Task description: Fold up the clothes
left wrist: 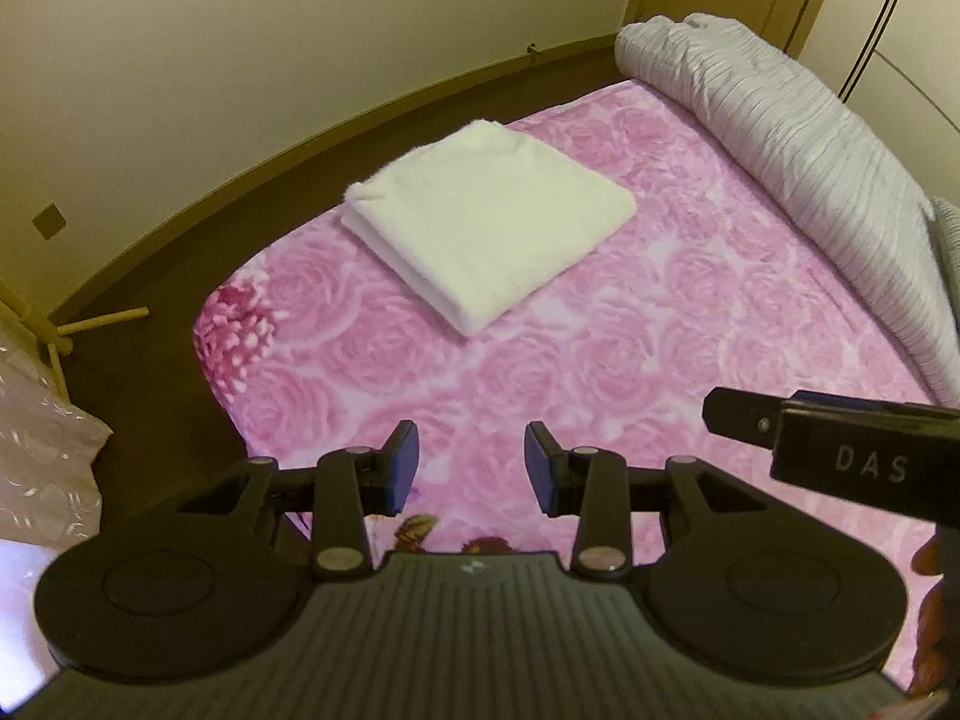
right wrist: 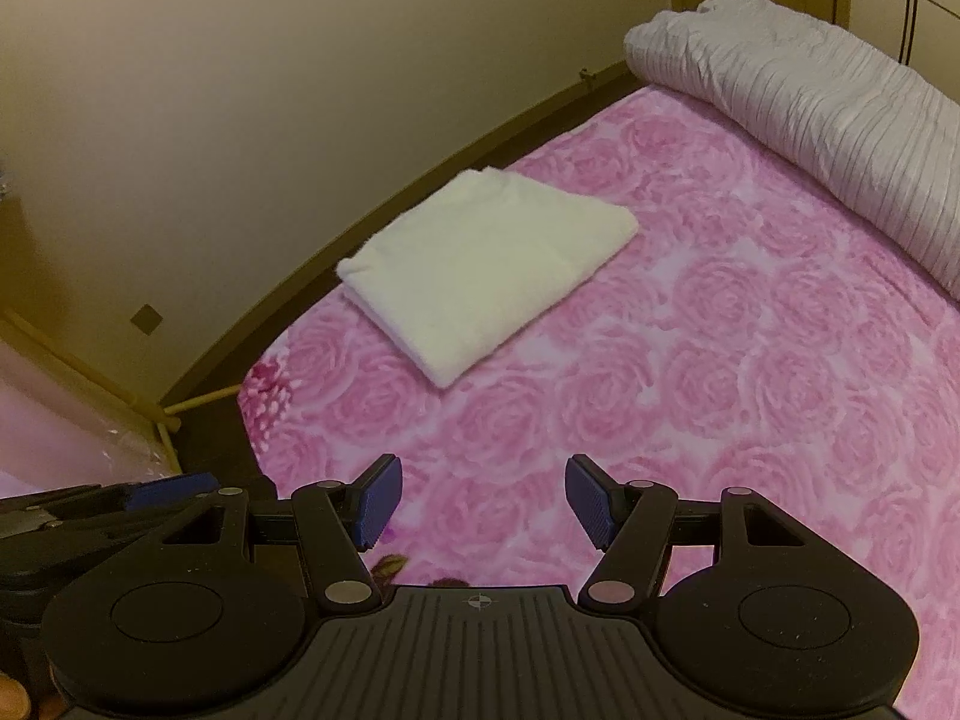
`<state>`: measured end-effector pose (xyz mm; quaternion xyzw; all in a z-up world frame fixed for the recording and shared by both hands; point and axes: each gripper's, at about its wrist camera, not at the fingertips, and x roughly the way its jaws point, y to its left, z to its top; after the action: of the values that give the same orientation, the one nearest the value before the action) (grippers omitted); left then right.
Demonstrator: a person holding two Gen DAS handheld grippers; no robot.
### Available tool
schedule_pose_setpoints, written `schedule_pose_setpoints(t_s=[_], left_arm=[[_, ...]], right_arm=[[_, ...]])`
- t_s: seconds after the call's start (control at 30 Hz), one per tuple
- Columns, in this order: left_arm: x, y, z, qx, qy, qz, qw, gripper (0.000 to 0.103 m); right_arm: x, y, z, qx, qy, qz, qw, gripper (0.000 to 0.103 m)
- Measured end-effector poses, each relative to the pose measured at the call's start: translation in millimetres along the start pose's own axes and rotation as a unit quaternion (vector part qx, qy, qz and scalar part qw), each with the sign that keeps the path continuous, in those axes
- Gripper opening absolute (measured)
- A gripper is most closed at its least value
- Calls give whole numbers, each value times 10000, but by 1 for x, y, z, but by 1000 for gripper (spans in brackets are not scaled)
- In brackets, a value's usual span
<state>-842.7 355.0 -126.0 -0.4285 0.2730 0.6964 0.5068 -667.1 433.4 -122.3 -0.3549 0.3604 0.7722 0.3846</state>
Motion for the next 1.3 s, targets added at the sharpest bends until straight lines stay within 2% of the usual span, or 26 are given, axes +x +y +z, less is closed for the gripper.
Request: schedule_pose_setpoints(t_s=[0.3,0.67,1.3], left_arm=[[22,-6,20,-21,98,179,9998,35],[36,-18,37,98,37,124,9999,35],[29,-9,39,-13,-106,66,9999,35]], right_arm=[[26,-13,20,53,222,1,9997,64],[44,-31,37,224,300,-72,9993,64],[46,-20,42,104,270,-50,9996,64]])
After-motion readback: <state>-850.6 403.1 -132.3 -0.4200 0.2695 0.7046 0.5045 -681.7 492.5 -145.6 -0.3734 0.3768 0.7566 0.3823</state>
